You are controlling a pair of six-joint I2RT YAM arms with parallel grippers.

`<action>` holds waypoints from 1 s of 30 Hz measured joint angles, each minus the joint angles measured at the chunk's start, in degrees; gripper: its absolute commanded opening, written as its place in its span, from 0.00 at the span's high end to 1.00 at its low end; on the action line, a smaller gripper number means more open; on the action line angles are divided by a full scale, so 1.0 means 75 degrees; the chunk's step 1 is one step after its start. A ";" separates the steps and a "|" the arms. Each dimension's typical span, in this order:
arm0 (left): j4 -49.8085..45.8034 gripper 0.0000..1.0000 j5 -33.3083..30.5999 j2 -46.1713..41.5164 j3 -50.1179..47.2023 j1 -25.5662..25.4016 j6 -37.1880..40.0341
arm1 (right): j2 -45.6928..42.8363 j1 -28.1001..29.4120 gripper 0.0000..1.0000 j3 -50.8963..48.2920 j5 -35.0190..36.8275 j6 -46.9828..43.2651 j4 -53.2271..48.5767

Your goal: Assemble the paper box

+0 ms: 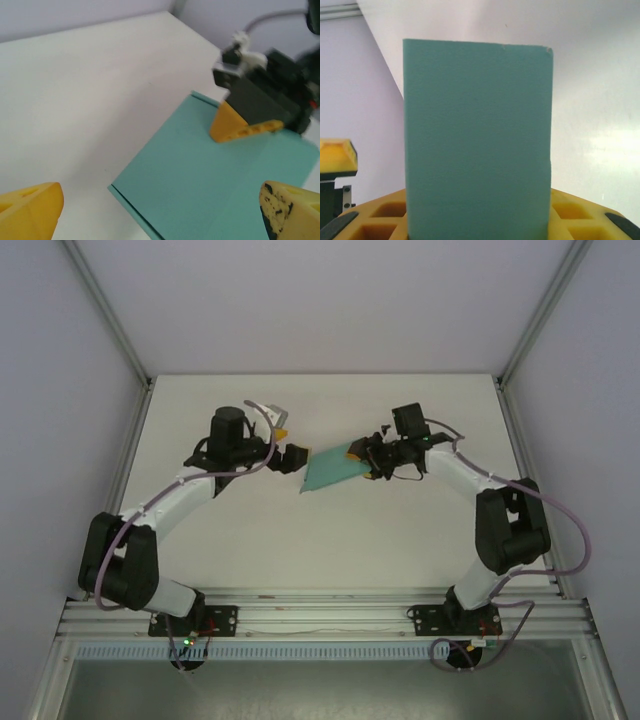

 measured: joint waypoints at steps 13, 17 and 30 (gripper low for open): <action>-0.4191 0.00 -0.0924 -0.0187 0.1183 -0.1877 0.3952 | 0.0000 -0.0015 0.75 0.0233 -0.0985 0.1888 -0.1154; -0.4185 0.00 -0.1670 -0.0245 0.1183 -0.1970 0.4083 | 0.0000 -0.0015 0.75 0.0099 -0.1352 0.2614 -0.0866; -0.4357 0.00 -0.3518 -0.0443 0.1105 -0.2157 0.4552 | -0.0178 -0.0012 0.81 -0.0160 -0.2180 0.3692 -0.0431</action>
